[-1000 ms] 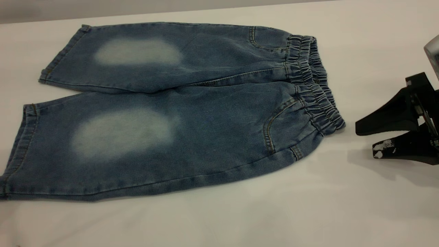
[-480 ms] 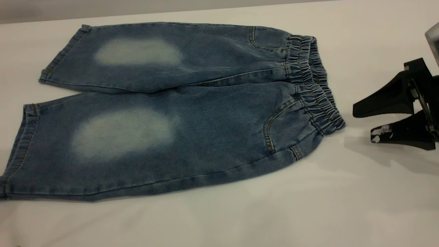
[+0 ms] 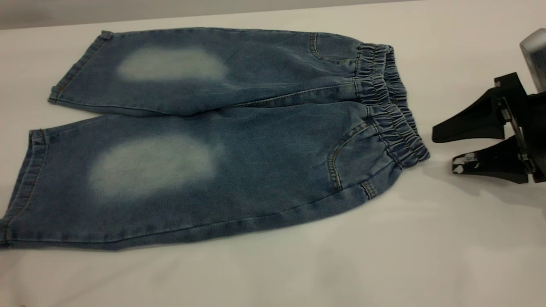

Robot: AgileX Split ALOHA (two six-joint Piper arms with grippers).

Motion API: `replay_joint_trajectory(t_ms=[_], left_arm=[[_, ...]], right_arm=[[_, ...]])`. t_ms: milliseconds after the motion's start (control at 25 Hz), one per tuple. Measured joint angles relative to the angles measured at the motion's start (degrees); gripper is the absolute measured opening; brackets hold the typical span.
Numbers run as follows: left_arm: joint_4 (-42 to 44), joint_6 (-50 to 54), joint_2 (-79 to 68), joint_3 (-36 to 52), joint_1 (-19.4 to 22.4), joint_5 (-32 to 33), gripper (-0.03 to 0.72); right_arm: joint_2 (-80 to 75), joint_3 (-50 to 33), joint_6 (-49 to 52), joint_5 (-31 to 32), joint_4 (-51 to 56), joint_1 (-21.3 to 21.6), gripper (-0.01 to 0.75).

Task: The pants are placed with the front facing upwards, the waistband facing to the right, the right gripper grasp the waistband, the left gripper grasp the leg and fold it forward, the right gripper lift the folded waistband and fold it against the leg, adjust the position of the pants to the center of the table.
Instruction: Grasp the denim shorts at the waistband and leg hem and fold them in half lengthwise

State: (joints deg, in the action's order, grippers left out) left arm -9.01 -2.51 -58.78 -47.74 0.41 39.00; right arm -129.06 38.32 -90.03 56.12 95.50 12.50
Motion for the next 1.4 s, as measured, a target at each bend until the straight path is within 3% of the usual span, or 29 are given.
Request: replay_joint_trajectory(t_ms=[1120, 1400], left_arm=[[0.00, 0.00, 0.00, 0.00, 0.00, 0.17, 0.503], [0.00, 0.00, 0.00, 0.00, 0.00, 0.17, 0.503]], right_arm=[[-0.26, 3.49, 0.11, -3.63, 0.25, -3.46, 0.448], [-3.86, 3.97, 0.05, 1.19, 0.40, -3.46, 0.448]])
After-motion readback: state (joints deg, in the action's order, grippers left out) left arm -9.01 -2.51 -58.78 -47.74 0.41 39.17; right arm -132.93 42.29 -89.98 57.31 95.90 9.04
